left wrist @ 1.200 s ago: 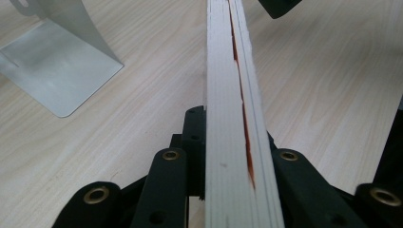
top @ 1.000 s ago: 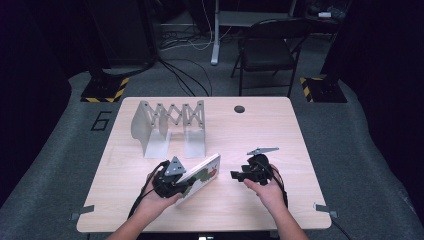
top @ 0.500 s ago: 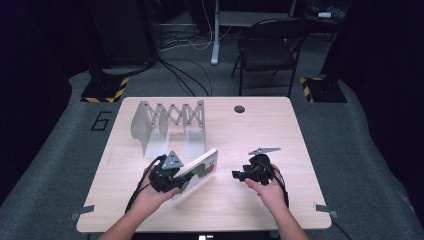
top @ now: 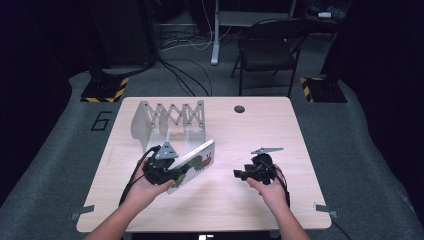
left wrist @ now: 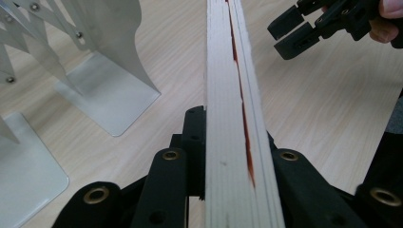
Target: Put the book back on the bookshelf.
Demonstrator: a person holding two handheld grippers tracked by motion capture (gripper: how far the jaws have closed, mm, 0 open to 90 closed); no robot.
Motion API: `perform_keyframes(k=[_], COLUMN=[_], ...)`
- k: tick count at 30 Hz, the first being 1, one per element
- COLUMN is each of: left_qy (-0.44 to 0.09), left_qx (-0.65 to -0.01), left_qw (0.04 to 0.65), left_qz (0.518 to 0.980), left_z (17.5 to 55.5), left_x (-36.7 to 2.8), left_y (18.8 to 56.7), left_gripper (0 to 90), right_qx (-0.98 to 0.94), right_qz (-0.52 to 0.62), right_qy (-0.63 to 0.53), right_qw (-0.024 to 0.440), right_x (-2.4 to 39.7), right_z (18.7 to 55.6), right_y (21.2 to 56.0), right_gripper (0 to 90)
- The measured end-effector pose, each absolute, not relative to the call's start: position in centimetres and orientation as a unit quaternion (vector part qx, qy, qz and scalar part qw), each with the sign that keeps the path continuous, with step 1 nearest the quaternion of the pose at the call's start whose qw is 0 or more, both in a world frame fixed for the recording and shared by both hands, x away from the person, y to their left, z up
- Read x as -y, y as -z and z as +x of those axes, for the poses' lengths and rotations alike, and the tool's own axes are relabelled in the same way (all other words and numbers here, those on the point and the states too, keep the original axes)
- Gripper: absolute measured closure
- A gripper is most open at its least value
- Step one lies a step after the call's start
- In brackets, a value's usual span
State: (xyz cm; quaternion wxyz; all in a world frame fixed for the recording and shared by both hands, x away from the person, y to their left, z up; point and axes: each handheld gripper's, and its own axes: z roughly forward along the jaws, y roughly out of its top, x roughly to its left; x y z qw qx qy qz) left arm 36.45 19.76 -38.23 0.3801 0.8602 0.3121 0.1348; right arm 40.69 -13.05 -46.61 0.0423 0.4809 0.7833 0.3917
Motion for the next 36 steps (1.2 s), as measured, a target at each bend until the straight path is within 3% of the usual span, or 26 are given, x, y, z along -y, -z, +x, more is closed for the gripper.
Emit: perform_keyframes(k=[36], left_qy=[-0.152], left_qx=[-0.335], left_qw=[0.370], left_qz=[0.853], left_z=[35.4], left_x=[-24.3], left_y=[35.9], left_gripper=[75.9], right_qx=[-0.778], right_qz=[0.491], right_qy=[-0.391], right_qw=[0.039], right_x=[13.3], right_z=[40.5], right_y=[46.6], right_gripper=[40.7])
